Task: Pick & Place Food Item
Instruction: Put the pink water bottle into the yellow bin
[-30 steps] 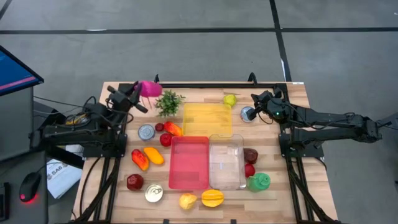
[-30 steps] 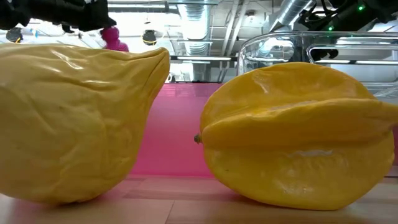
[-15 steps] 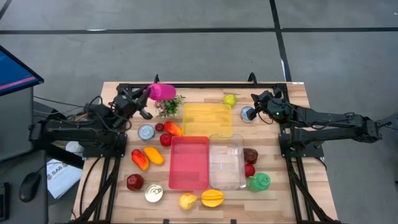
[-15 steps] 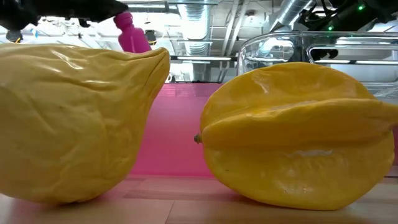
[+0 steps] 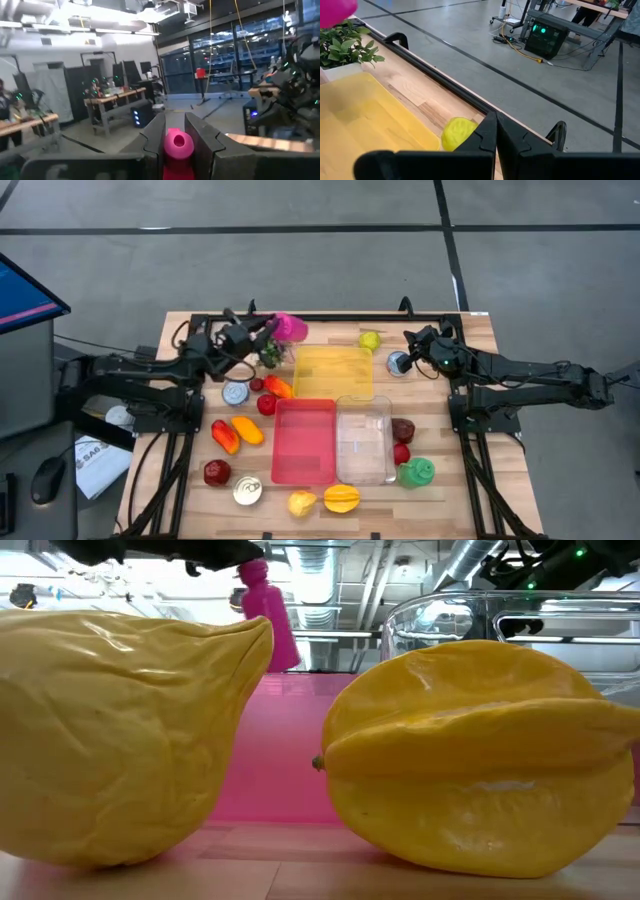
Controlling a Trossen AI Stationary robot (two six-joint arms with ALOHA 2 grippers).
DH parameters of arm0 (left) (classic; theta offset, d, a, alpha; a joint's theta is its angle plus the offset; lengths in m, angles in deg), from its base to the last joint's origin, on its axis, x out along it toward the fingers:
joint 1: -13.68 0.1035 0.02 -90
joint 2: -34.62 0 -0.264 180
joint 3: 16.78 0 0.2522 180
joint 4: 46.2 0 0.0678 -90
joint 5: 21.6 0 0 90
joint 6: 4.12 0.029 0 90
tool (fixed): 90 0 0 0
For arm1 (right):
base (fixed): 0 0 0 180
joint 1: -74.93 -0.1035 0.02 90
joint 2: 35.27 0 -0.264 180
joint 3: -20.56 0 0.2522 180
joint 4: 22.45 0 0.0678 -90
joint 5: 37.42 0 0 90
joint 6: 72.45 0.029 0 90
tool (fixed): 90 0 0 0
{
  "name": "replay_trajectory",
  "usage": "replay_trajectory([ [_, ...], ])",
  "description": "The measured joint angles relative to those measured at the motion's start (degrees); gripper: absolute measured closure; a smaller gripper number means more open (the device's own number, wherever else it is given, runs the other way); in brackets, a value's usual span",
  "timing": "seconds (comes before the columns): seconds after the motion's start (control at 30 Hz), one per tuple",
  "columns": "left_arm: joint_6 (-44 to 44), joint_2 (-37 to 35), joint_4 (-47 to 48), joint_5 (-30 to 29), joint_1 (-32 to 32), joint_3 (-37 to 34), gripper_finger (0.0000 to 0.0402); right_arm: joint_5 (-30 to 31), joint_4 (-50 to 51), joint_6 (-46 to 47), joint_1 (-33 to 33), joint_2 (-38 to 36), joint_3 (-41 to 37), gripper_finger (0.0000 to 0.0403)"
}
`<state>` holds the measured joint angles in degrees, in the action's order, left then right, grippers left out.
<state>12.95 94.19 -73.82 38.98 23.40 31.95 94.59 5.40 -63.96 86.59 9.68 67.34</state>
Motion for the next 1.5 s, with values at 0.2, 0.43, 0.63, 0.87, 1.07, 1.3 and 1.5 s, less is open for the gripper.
replay_trajectory([
  [0.2, -4.04, 6.35, 0.57, 2.98, 0.08, 3.24, 0.0355, -0.01, 0.26, -0.01, -0.02, 0.04, 0.0, 0.0403],
  [0.43, -10.43, 13.17, 0.59, 6.69, 1.33, 5.54, 0.0355, -0.01, 0.36, -0.07, -0.01, 0.04, 0.0, 0.0403],
  [0.63, -13.5, 18.04, 0.85, 8.45, 2.64, 6.1, 0.0355, -0.01, 0.38, -0.07, -0.02, 0.04, 0.0, 0.0403],
  [0.87, -16.07, 20.46, 2.42, 8.47, 2.75, 6.13, 0.0355, -0.01, 0.38, -0.04, -0.02, 0.04, 0.0, 0.0403],
  [1.07, -18.32, 23.74, 3.0, 8.47, 3.94, 6.13, 0.0355, -0.01, 0.36, 0.04, -0.02, 0.04, 0.0, 0.0403],
  [1.3, -19.48, 26.82, 3.49, 8.38, 4.26, 6.13, 0.0355, -0.01, 0.38, 0.04, -0.02, 0.04, 0.0, 0.0403],
  [1.5, -19.5, 26.46, 8.23, 8.22, 4.26, 6.17, 0.0355, -0.01, 0.36, 0.02, -0.02, 0.04, 0.0, 0.0403],
])
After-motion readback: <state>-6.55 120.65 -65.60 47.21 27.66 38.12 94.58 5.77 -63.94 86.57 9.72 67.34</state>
